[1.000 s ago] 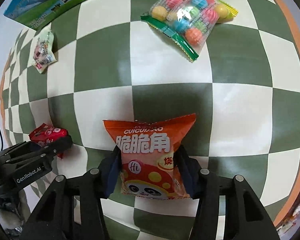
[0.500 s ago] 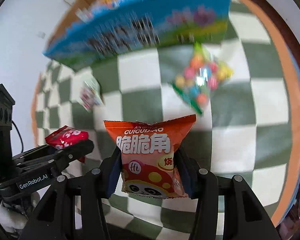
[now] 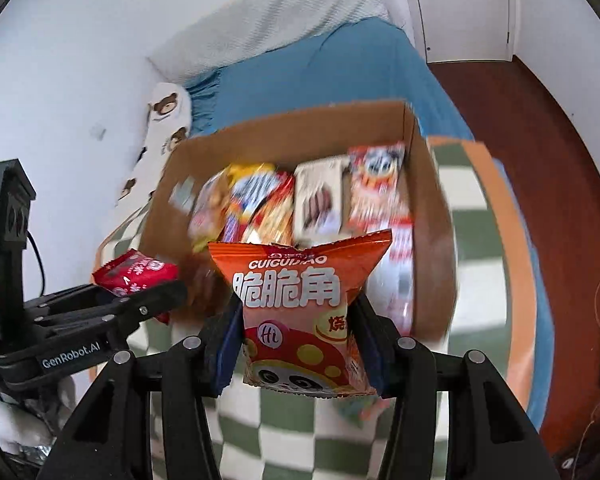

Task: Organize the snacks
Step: 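Carry both packs into the box and open both grippers, then grasp the small white candy pouch with the left gripper while the right grasps the clear gumball bag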

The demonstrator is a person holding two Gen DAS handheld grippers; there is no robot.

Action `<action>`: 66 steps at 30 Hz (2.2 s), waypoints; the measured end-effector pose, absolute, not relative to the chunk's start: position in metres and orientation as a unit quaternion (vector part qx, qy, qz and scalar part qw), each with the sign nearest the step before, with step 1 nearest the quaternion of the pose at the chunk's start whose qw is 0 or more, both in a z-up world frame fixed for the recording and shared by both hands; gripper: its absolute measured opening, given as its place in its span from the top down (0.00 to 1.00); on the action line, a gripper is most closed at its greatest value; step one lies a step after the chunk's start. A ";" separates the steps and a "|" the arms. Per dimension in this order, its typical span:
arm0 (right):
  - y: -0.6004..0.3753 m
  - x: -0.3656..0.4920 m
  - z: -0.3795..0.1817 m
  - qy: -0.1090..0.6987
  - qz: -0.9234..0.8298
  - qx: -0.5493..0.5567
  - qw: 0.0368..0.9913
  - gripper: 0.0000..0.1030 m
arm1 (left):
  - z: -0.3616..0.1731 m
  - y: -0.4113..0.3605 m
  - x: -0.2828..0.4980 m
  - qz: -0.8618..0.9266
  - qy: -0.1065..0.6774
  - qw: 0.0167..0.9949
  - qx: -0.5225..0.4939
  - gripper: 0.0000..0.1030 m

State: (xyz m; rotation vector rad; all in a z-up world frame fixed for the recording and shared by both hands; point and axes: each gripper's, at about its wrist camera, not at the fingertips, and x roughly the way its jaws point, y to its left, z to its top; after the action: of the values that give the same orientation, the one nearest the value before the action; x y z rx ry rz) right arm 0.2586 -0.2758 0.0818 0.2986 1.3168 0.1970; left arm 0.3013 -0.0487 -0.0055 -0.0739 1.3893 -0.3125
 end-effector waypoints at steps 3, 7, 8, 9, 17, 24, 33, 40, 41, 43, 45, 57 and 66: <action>-0.282 0.298 0.064 0.620 0.075 0.134 0.770 0.48 | -0.024 -0.053 0.343 -0.131 0.659 0.741 -0.025 0.60; -0.285 0.334 0.033 0.637 0.064 0.135 0.756 0.48 | -0.051 -0.057 0.380 -0.117 0.682 0.722 -0.015 0.60; -0.284 0.341 0.027 0.643 0.062 0.134 0.752 0.48 | -0.058 -0.059 0.387 -0.116 0.687 0.718 -0.014 0.59; -0.284 0.348 0.020 0.647 0.061 0.132 0.749 0.48 | -0.065 -0.060 0.393 -0.115 0.690 0.714 -0.011 0.59; -0.279 0.384 -0.030 0.686 0.053 0.128 0.714 0.21 | -0.100 -0.062 0.420 -0.099 0.721 0.686 -0.003 0.52; -0.284 0.380 -0.028 0.685 0.042 0.112 0.718 0.06 | -0.097 -0.053 0.419 -0.084 0.706 0.704 -0.001 0.20; -0.284 0.353 -0.001 0.660 0.026 0.063 0.748 0.04 | -0.067 -0.046 0.393 -0.084 0.660 0.747 0.003 0.03; -0.276 0.318 0.028 0.631 0.020 0.038 0.775 0.04 | -0.045 -0.045 0.360 -0.082 0.625 0.776 0.019 0.01; -0.276 0.313 0.032 0.628 0.020 0.038 0.777 0.04 | -0.042 -0.043 0.355 -0.081 0.619 0.781 0.015 0.01; -0.275 0.301 0.040 0.621 0.017 0.036 0.783 0.04 | -0.035 -0.040 0.342 -0.080 0.612 0.787 0.006 0.01; -0.276 0.291 0.049 0.612 0.015 0.033 0.790 0.04 | -0.028 -0.038 0.330 -0.081 0.604 0.793 0.000 0.01; -0.278 0.219 0.119 0.538 0.003 0.016 0.843 0.04 | 0.036 -0.033 0.245 -0.075 0.521 0.850 0.019 0.01; -0.273 0.158 0.169 0.481 0.007 0.025 0.876 0.04 | 0.076 -0.023 0.185 -0.064 0.465 0.883 0.014 0.01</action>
State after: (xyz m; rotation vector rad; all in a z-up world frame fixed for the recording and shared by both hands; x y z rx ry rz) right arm 0.1585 -0.2726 0.1692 0.0531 1.0036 0.0156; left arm 0.1846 -0.0232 0.0759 0.0298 0.9679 -0.1340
